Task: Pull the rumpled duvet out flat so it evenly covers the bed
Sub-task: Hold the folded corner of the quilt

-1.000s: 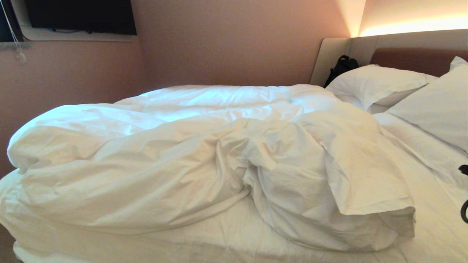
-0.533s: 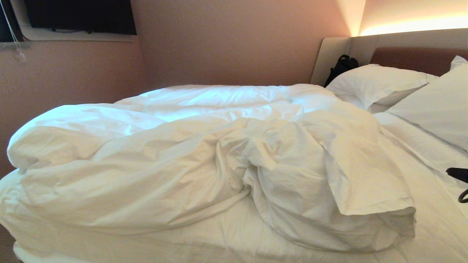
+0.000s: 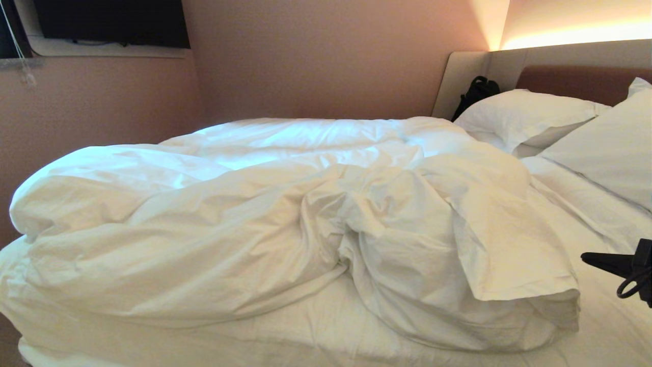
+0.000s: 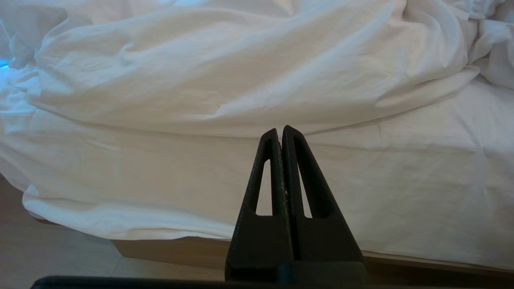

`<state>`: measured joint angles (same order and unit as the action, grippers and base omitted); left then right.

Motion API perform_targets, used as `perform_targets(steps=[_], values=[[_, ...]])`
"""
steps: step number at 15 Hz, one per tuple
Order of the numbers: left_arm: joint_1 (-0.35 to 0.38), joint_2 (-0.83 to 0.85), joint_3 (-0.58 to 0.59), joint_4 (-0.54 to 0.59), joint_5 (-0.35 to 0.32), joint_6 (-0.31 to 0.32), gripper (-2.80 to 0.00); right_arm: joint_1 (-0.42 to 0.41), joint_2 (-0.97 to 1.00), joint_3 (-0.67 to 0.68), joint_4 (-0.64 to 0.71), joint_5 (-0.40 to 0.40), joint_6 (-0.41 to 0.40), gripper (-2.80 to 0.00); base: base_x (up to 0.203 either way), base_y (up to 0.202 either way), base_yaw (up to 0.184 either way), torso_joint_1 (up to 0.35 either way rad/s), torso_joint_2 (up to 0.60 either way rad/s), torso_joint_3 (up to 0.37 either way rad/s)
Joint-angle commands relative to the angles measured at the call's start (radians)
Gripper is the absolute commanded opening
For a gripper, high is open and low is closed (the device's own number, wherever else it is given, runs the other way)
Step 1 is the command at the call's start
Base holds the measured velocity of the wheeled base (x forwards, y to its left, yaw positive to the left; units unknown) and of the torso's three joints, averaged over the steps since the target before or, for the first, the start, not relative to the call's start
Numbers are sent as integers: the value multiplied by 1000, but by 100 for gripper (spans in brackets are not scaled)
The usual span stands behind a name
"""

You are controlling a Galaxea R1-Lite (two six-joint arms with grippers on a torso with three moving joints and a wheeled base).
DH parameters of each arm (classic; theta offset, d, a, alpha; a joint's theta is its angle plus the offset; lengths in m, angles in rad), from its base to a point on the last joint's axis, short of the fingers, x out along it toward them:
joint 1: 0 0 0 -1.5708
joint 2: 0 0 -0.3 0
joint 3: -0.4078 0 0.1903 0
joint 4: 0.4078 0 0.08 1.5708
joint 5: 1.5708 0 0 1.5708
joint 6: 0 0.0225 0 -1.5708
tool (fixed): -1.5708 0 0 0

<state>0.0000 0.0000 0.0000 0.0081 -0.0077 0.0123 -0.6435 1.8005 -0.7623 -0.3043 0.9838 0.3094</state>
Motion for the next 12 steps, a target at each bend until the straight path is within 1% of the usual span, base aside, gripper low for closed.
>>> perform_targets(steps=[1,2,4,5,7,8,12], values=[[0,0,0,0,0,0,-280,8,68,1,-1,-27,-88,-280,0,0,0,0,0,0],[0,0,0,0,0,0,-280,8,82,4,0,-34,-110,-280,0,0,0,0,0,0],[0,0,0,0,0,0,-280,11,88,14,-1,-34,-119,-280,0,0,0,0,0,0],[0,0,0,0,0,0,-280,13,86,23,-2,-34,-130,0,0,0,0,0,0,0],[0,0,0,0,0,0,-280,13,83,31,-2,-34,-150,0,0,0,0,0,0,0],[0,0,0,0,0,0,-280,13,79,40,-1,-32,-172,0,0,0,0,0,0,0],[0,0,0,0,0,0,-280,13,38,55,0,-23,-178,0,0,0,0,0,0,0]])
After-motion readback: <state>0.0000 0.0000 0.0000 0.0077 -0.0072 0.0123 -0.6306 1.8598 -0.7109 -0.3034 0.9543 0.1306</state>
